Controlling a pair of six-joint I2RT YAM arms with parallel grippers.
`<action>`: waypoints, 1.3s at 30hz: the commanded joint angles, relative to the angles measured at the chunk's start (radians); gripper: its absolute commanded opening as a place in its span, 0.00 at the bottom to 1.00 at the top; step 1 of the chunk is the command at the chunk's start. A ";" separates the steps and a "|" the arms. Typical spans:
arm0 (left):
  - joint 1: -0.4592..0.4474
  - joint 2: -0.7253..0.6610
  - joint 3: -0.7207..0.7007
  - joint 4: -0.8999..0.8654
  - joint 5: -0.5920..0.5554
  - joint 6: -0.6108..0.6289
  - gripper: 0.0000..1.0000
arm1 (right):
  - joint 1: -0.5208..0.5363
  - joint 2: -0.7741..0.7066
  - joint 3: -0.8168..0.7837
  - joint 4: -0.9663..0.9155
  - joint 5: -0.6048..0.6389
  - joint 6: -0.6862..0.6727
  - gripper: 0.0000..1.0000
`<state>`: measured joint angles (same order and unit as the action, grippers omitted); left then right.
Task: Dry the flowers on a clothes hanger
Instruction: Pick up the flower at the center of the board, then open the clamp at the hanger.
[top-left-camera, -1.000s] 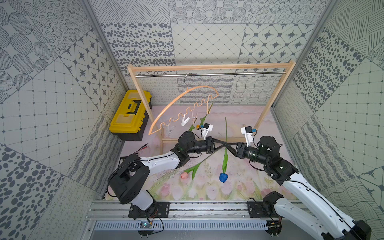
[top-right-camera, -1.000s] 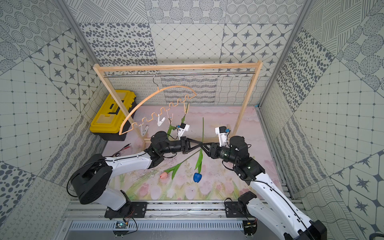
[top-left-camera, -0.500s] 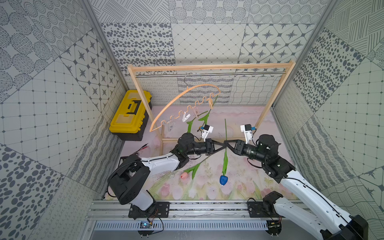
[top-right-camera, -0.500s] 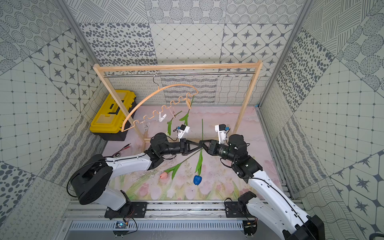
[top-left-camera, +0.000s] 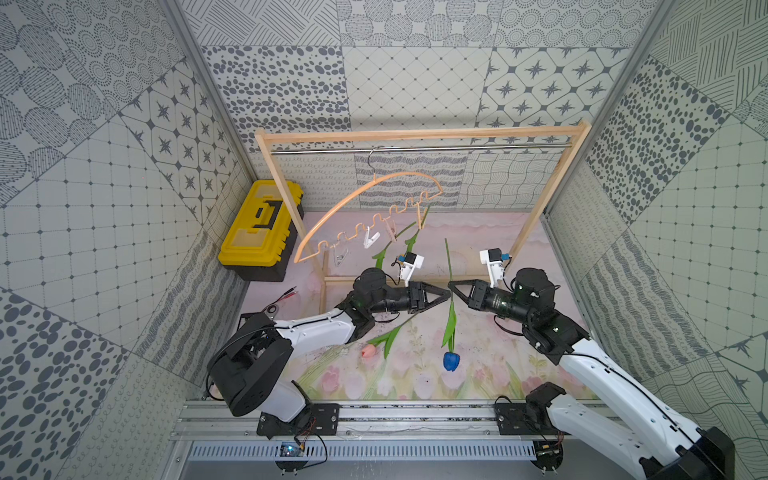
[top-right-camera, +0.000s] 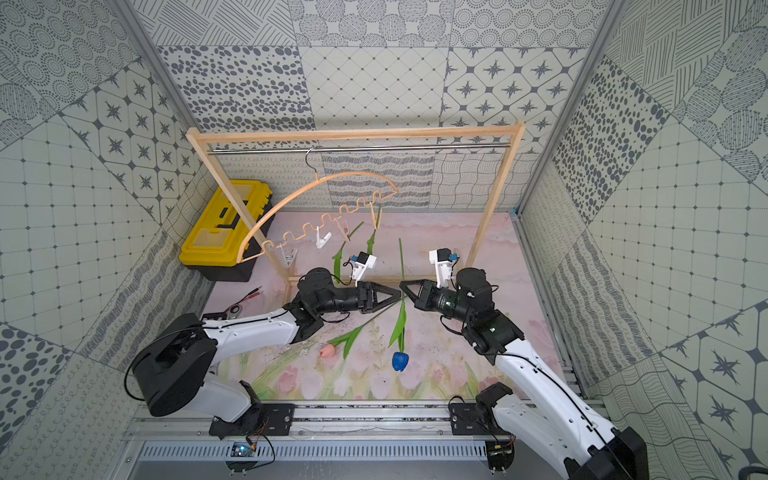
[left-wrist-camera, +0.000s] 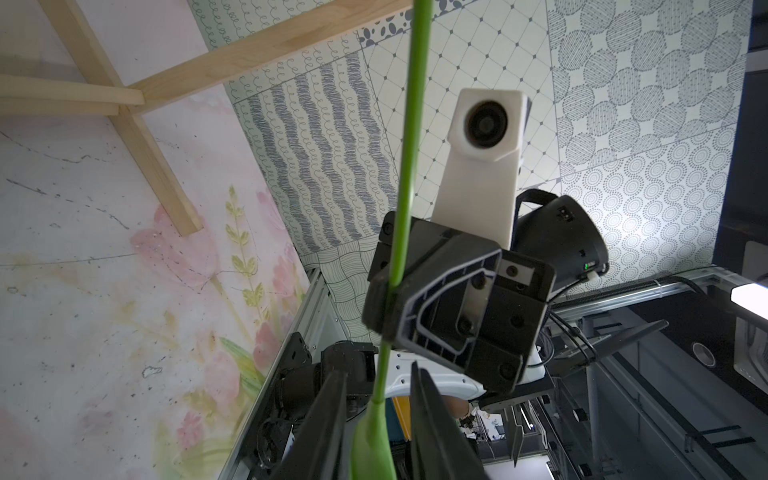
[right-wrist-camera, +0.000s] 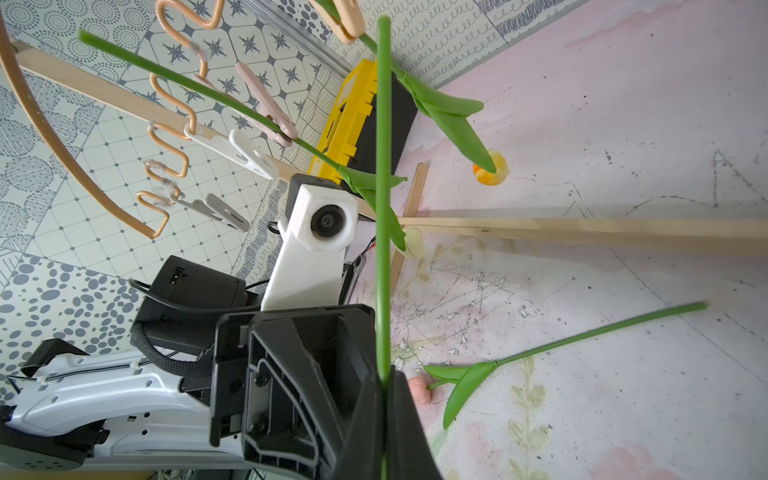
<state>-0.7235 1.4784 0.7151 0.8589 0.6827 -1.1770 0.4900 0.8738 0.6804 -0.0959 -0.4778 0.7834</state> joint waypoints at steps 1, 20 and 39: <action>-0.003 -0.138 -0.100 -0.192 -0.134 0.151 0.43 | -0.019 0.006 0.062 -0.033 0.005 -0.064 0.00; 0.084 -0.626 -0.061 -1.649 -1.235 0.021 0.47 | 0.171 0.021 0.120 0.016 0.091 -0.168 0.00; 0.587 -0.618 0.061 -1.431 -0.800 0.522 0.53 | 0.376 0.060 0.087 0.121 0.082 -0.192 0.00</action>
<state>-0.2222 0.8413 0.7132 -0.6804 -0.3321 -0.9463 0.8520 0.9012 0.7334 -0.0315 -0.3958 0.6174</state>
